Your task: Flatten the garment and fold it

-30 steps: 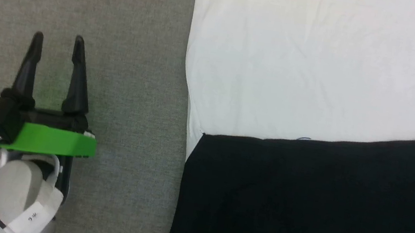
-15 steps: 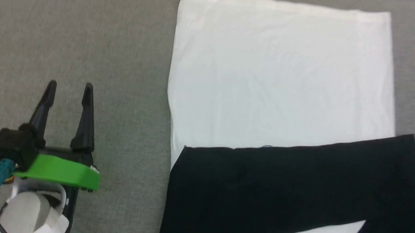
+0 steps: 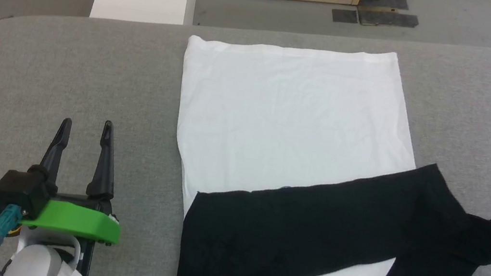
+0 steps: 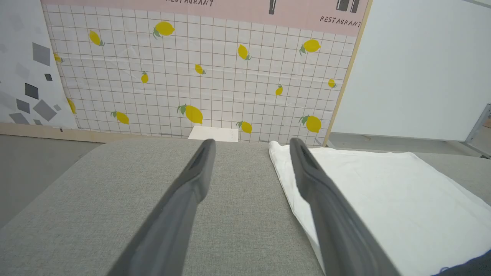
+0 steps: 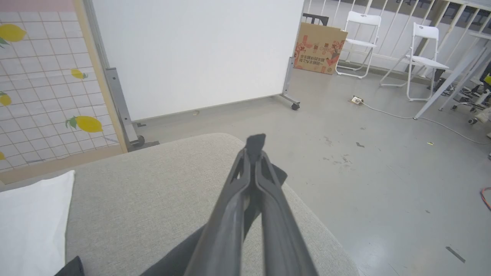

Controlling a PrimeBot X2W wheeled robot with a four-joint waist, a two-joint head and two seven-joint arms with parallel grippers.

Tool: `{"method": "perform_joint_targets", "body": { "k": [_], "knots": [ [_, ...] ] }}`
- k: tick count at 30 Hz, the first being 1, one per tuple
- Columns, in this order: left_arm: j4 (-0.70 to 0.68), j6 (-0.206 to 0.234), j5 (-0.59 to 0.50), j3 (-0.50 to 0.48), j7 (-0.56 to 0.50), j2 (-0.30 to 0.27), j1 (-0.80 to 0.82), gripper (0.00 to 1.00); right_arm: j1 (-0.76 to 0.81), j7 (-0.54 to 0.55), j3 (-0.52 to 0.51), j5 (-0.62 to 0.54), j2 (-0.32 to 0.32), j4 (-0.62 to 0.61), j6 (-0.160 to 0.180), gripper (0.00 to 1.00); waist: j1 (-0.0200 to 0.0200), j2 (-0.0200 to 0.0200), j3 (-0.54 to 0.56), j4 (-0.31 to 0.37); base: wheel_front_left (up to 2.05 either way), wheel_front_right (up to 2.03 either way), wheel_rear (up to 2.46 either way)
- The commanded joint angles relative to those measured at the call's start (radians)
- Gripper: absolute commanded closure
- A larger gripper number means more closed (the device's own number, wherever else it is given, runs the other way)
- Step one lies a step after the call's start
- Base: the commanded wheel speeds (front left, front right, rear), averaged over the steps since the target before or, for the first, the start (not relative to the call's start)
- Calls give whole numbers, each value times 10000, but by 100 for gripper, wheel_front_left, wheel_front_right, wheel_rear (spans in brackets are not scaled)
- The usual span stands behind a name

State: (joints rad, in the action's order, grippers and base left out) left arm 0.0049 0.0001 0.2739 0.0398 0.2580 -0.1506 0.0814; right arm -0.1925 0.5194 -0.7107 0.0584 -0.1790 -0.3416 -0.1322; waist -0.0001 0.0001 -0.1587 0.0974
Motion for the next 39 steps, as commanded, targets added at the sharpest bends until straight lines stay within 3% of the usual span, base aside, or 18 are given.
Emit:
{"method": "perform_joint_targets", "body": {
  "k": [1, 7, 12, 20, 32, 38, 39],
  "knots": [
    [25, -58, 46, -5, 38, 58, -157, 0, 220, 135, 486, 74, 209, -484, 15, 100, 1, -1, 78, 56, 0, 0, 0],
    [70, -108, 58, 85, 38, 107, -80, 0, 654, 579, 3311, -131, 638, -1512, 15, 100, 1, -1, 9, -38, 0, 0, 0],
    [143, -167, 60, 161, 38, 141, 40, 0, 607, 660, 5831, -525, 792, -1001, 15, 100, 1, -1, -36, -257, 0, 0, 0],
    [238, -207, 93, 128, 38, 225, 88, 0, 693, 331, 8717, -501, 1117, 385, 15, 100, 1, -1, -116, -604, 0, 0, 0],
    [282, -320, 62, 60, 38, 392, 235, 0, 177, -408, 10922, -271, 1281, 3594, 15, 100, 1, -1, -304, -916, 0, 0, 0],
    [292, -379, 16, -1, 38, 459, 247, 0, -26, 60, 11635, 255, 1285, 4986, 15, 100, 1, -1, -401, -991, 0, 0, 0],
    [299, -387, 9, -12, 38, 467, 247, 0, -44, 143, 11682, 350, 1285, 5087, 15, 70, 1, -1, -404, -990, 0, 0, 0]
  ]
}}
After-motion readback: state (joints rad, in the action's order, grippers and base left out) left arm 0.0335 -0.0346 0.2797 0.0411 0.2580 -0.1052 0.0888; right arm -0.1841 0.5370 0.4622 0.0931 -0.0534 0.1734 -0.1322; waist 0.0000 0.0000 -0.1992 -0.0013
